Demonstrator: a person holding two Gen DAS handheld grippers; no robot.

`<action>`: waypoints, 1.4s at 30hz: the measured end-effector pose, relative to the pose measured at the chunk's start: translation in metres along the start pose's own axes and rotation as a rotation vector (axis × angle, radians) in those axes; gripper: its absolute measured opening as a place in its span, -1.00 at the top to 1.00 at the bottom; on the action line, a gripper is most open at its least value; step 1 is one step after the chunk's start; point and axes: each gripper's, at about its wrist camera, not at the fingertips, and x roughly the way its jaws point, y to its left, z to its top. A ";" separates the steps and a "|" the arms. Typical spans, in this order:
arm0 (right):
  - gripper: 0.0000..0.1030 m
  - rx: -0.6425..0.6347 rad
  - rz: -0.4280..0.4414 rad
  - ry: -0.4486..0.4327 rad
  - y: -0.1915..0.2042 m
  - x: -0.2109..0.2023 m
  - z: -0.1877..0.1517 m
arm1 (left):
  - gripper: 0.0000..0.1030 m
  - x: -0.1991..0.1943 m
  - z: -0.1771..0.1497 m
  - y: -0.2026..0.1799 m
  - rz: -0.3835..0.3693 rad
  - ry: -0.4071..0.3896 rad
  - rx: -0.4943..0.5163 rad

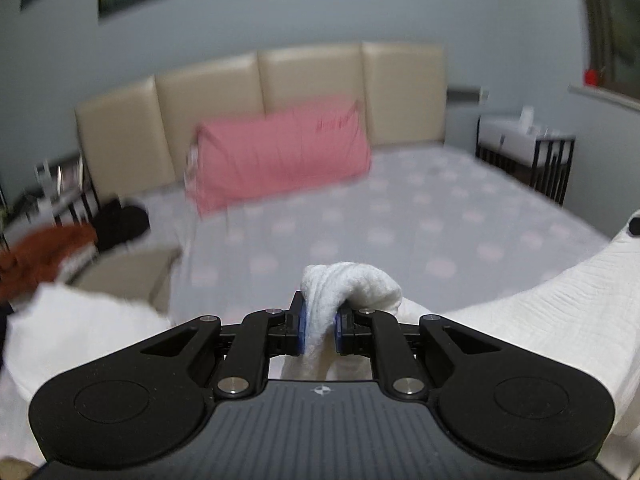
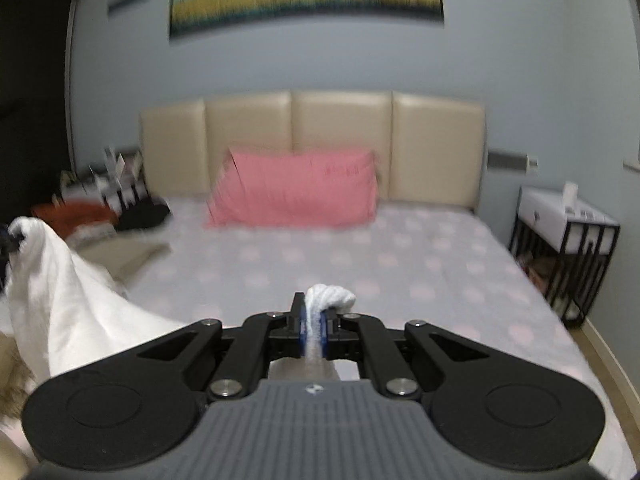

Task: Fold clothes

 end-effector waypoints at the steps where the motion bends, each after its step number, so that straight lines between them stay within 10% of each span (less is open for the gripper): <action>1: 0.87 -0.005 -0.009 0.028 0.000 0.015 -0.009 | 0.72 0.016 -0.006 0.002 0.005 0.026 0.005; 15: 0.86 -0.032 0.049 0.362 -0.016 0.090 -0.124 | 0.85 0.061 -0.104 0.001 -0.085 0.245 0.072; 17: 0.80 -0.045 0.043 0.391 -0.019 0.093 -0.135 | 0.52 0.060 -0.107 0.001 -0.091 0.245 0.078; 20: 0.01 0.007 0.021 0.388 -0.024 0.097 -0.139 | -0.37 0.054 -0.107 -0.001 -0.080 0.191 0.111; 22: -0.44 0.049 0.026 0.369 -0.028 0.096 -0.133 | -0.38 0.045 -0.105 -0.004 -0.052 0.134 0.137; 28: -0.61 0.139 0.148 0.357 -0.049 0.097 -0.091 | -0.43 0.041 -0.076 -0.002 -0.168 0.185 0.170; 34: -0.62 0.319 0.323 0.533 -0.074 0.142 -0.055 | -0.43 0.097 -0.043 0.020 -0.244 0.383 -0.053; 42: -0.62 0.525 0.327 0.741 -0.095 0.218 -0.047 | -0.43 0.175 -0.034 0.075 -0.167 0.579 -0.391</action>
